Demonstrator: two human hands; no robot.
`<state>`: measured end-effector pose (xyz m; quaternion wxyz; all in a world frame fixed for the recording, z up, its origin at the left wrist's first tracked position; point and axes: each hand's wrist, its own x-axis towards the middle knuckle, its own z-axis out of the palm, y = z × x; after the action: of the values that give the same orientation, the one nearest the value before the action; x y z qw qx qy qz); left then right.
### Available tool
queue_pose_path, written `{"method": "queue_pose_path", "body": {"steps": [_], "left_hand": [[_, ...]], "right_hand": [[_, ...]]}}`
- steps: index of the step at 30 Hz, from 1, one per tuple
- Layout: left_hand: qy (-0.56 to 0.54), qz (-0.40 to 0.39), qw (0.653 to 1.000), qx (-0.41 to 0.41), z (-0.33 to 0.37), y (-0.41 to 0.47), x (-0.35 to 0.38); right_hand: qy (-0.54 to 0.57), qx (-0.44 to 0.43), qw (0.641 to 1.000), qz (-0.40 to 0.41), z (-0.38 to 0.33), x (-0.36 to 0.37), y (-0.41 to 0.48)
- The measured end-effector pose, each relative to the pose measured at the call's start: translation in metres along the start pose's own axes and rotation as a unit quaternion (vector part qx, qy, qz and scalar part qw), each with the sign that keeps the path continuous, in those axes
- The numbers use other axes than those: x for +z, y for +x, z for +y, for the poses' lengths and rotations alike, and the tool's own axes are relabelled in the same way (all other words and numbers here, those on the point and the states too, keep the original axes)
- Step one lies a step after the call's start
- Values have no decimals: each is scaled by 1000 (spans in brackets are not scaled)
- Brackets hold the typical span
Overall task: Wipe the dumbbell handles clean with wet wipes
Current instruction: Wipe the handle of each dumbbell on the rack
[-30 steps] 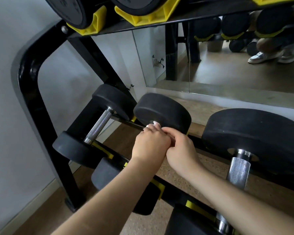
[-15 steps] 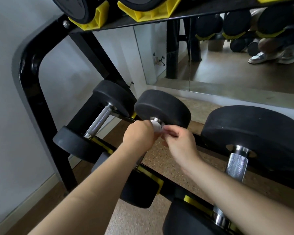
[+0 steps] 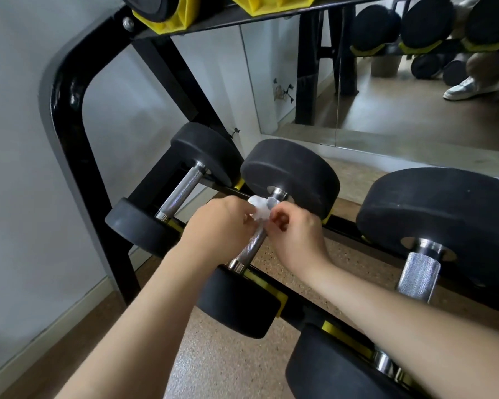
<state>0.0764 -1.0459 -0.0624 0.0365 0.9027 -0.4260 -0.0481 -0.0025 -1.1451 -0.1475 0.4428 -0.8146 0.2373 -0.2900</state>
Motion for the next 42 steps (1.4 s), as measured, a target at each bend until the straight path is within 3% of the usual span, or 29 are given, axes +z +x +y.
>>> {"method": "queue_pose_path", "body": {"steps": [3, 6, 9, 12, 17, 20, 23, 26, 31, 36, 39, 42], "left_hand": [[-93, 28, 995, -11, -10, -24, 2], [-126, 132, 982, -39, -17, -35, 15], [-182, 120, 975, -35, -18, -29, 20], [-209, 111, 971, 21, -19, -26, 19], [-326, 260, 907, -53, -19, -32, 15], [-410, 190, 890, -58, -15, -36, 11], [-474, 160, 863, -69, -16, -39, 8], [-603, 153, 781, -53, -13, -39, 3], [-638, 168, 751, -28, -7, -39, -1], [-580, 181, 793, -56, -13, -36, 2], [-609, 193, 767, -68, -16, -34, 4], [-607, 197, 768, -56, -20, -33, 3]], "right_hand": [[-86, -74, 992, -58, -1, -2, 0], [-130, -81, 988, -14, 0, -3, 12], [-117, -92, 986, -71, -3, -6, 11], [102, 12, 982, -159, -19, -21, 11], [423, 187, 865, -195, -43, -38, 19], [477, 208, 834, -186, -47, -40, 20], [480, 194, 830, -209, -52, -40, 19], [468, 184, 836, -221, -54, -42, 19], [447, 201, 853, -179, -55, -44, 20], [462, 211, 852, -128, -53, -48, 21], [444, 196, 866, -121, -50, -50, 21], [402, 171, 885, -163, -49, -56, 20]]}}
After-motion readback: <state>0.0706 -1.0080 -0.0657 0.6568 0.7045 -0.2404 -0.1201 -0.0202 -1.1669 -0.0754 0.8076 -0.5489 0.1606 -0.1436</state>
